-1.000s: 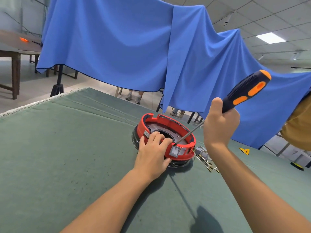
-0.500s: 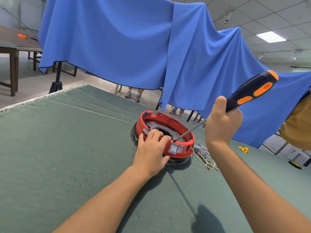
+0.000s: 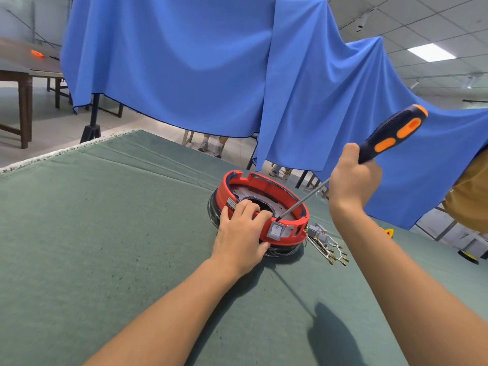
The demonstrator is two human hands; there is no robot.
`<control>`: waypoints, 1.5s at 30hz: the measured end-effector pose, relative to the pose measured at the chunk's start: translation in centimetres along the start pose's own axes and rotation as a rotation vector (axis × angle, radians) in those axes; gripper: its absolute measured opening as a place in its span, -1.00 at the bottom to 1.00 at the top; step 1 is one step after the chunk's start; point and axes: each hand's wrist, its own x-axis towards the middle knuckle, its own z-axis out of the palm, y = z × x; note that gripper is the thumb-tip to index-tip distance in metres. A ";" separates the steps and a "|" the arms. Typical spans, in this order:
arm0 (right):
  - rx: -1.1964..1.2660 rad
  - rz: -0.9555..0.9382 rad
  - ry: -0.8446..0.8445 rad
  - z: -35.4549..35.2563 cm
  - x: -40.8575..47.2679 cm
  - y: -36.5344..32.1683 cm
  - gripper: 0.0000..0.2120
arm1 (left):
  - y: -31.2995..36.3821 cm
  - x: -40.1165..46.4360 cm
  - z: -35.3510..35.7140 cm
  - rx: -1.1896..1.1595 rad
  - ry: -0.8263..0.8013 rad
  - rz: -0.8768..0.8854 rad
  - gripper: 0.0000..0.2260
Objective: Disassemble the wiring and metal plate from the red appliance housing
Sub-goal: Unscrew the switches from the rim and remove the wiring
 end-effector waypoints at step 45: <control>0.815 0.609 -0.274 -11.2 -3.9 8.2 -0.77 | 7.7 -3.3 0.6 0.006 -0.477 0.264 -0.61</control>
